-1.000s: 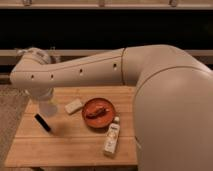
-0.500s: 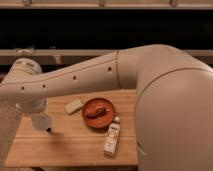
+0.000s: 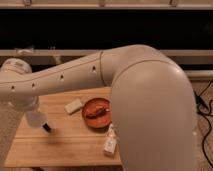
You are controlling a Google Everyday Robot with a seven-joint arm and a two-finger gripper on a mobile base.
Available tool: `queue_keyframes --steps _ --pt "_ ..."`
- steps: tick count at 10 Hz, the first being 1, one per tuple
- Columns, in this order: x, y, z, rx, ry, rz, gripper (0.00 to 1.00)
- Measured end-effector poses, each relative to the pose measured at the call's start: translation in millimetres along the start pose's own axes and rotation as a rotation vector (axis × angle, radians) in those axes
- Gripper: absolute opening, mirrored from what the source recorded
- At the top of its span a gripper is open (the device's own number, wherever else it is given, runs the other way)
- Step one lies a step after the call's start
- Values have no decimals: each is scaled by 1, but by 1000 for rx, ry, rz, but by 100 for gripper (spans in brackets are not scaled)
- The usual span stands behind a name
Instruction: Place the ceramic cup over the eraser
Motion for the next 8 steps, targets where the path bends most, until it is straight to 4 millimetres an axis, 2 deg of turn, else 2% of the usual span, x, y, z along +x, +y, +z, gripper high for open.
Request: queue_keyframes --steps 2,4,8 --pt "2 -4 18 -39 2 -12 2" --pt "-3 0 50 -112 2 -23 22" --pt "-6 13 96 -171 8 3 60"
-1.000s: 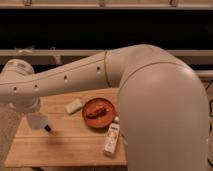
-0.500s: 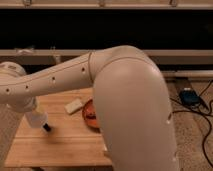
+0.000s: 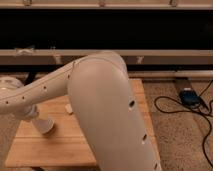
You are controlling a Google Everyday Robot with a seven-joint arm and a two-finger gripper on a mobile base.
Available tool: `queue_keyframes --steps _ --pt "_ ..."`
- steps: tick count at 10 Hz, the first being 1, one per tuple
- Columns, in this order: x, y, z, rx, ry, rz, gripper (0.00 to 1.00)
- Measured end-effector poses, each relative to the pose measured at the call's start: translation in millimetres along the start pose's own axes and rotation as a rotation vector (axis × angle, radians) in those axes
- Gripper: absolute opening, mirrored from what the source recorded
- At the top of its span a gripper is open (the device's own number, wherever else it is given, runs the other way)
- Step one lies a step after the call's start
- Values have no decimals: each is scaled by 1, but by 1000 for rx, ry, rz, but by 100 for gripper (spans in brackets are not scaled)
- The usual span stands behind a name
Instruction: Place the ceramic cup over the eraser
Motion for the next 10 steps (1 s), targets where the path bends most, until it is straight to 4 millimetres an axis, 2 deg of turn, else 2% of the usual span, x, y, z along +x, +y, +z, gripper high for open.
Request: queue_keyframes --steps 1,2,5,7,10 --pt "0 1 7 23 2 16 72" --pt "0 0 8 39 3 22 78" --pt "4 -1 4 76 10 33 80" --pt "15 3 -14 91 26 34 80" --pt "41 16 -57 99 69 40 80"
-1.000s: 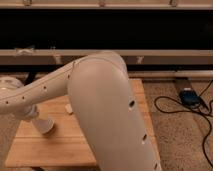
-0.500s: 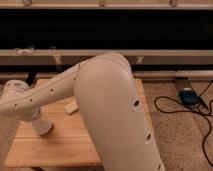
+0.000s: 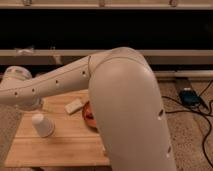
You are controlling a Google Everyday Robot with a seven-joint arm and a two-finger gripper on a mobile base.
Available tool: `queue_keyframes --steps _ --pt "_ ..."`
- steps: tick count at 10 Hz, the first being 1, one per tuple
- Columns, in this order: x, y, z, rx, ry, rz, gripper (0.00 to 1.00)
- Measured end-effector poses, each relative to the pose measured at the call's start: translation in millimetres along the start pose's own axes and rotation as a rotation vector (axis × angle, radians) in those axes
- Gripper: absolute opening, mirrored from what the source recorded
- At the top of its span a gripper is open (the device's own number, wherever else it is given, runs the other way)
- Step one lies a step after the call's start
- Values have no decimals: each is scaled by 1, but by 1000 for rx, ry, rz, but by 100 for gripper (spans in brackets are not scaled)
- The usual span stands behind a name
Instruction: Place the ceramic cup over the eraser
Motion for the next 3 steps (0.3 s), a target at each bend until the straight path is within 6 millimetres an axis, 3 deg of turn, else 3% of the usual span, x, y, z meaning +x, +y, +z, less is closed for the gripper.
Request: queue_keyframes --steps 2,3 --pt "22 9 -20 7 29 19 80" --pt "21 10 -19 2 26 19 80"
